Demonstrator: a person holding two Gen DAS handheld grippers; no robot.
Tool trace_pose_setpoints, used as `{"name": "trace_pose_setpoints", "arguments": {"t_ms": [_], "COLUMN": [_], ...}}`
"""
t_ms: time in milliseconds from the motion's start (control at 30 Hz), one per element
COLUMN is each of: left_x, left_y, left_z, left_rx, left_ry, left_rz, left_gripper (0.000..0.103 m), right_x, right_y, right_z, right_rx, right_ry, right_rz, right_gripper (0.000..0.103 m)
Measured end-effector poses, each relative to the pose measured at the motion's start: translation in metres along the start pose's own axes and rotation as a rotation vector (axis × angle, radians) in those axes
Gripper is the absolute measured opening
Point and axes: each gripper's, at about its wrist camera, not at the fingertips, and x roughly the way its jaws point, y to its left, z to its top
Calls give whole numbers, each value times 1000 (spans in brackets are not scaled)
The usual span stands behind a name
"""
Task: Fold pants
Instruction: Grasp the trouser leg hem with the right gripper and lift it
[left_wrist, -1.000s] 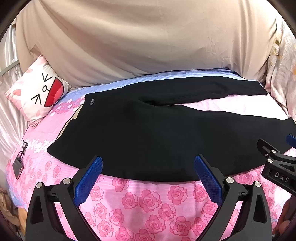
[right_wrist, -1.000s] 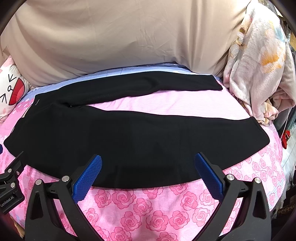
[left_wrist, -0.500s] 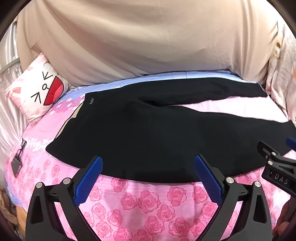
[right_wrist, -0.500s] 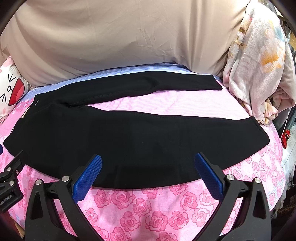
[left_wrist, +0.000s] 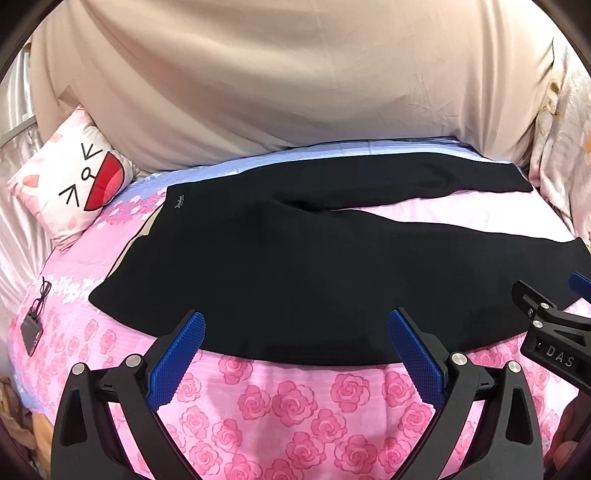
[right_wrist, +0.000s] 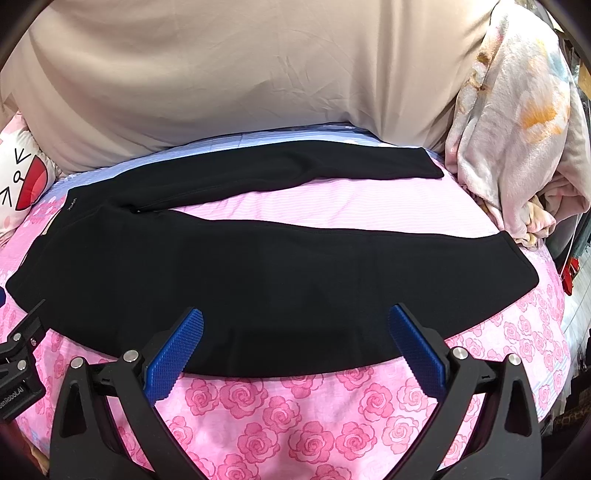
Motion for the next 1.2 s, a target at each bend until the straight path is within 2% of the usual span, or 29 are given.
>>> {"name": "trace_pose_setpoints", "arguments": {"t_ms": [200, 333, 433, 533, 600, 700, 800, 867, 1000, 1200], "left_x": [9, 20, 27, 35, 48, 74, 98, 121, 172, 240], "left_y": [3, 14, 30, 48, 54, 55, 59, 69, 102, 197], "left_z": [2, 10, 22, 39, 55, 83, 104, 121, 150, 184], "left_rx": [-14, -65, -116, -171, -158, -45, -5, -4, -30, -183], "left_ry": [25, 27, -34, -93, -83, -22, 1, 27, 98, 191], "left_rz": [-12, -48, -50, -14, 1, 56, 91, 81, 89, 158], "left_gripper": [98, 98, 98, 98, 98, 98, 98, 98, 98, 98], "right_x": [5, 13, 23, 32, 54, 108, 164, 198, 266, 331], "right_y": [0, -7, -36, -84, -123, -173, -218, -241, -274, -286], "right_z": [3, 11, 33, 68, 101, 152, 193, 216, 248, 262], "right_rx": [0, -9, 5, 32, 22, 9, 24, 43, 72, 66], "right_ry": [10, 5, -36, -160, -192, -104, -39, -6, 79, 155], "right_rz": [-1, 20, 42, 14, 37, -51, -65, -36, -24, -19], "right_gripper": [98, 98, 98, 98, 98, 98, 98, 98, 98, 98]}}
